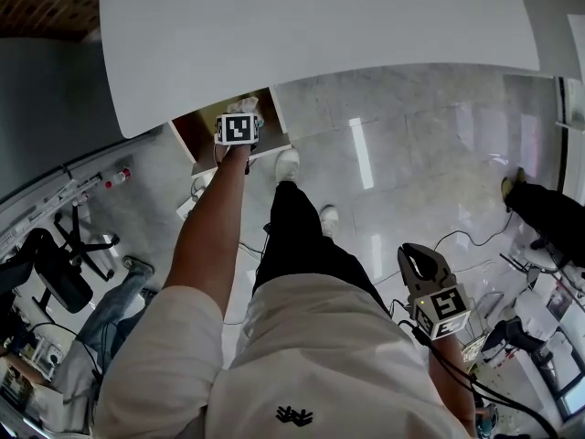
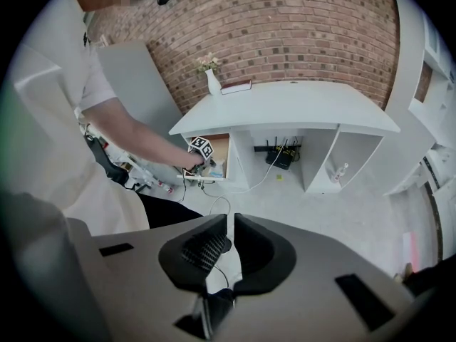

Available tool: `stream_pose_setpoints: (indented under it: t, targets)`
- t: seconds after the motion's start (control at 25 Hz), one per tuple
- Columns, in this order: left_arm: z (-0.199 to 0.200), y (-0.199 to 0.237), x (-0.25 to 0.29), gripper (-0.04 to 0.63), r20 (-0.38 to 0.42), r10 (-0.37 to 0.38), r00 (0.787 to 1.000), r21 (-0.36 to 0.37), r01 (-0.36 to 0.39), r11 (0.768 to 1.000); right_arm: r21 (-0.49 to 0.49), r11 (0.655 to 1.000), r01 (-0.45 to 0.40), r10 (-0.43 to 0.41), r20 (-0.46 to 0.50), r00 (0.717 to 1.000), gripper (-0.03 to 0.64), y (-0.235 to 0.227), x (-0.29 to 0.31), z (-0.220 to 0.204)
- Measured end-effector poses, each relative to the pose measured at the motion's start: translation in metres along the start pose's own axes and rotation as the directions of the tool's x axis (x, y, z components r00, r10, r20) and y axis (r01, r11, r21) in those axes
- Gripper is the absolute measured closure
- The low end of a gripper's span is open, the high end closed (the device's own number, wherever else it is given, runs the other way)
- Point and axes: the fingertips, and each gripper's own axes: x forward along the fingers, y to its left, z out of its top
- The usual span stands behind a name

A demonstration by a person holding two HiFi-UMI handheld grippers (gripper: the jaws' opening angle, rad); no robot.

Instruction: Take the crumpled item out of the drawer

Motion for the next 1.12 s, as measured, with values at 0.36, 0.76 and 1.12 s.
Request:
stream_pose_setpoints:
  t: [0.36,0.76,1.12]
  targets:
    - [0.001,-0.018,-0.051,0.571,0.094,0.014,0.995,-0.003,-0.014,1.0,-0.012,1.0,-0.012,0.012,0.062,0.998,0.565,0.003,-0.021,-0.007]
    - [-0.025,-0.062,-0.163,0.572,0.225,0.017,0.974,-0.04,-0.008,0.999,-0.042,0.998,-0.042,0.048,0.17,0.984,0.566,0.014,-0.08,-0.055]
    - [-0.06,-0.103,-0.245,0.572,0.33,-0.012,0.944,-0.051,0.031,0.998,-0.093,0.994,-0.048,0.069,0.236,0.969,0.568,0.018,-0.12,-0.089]
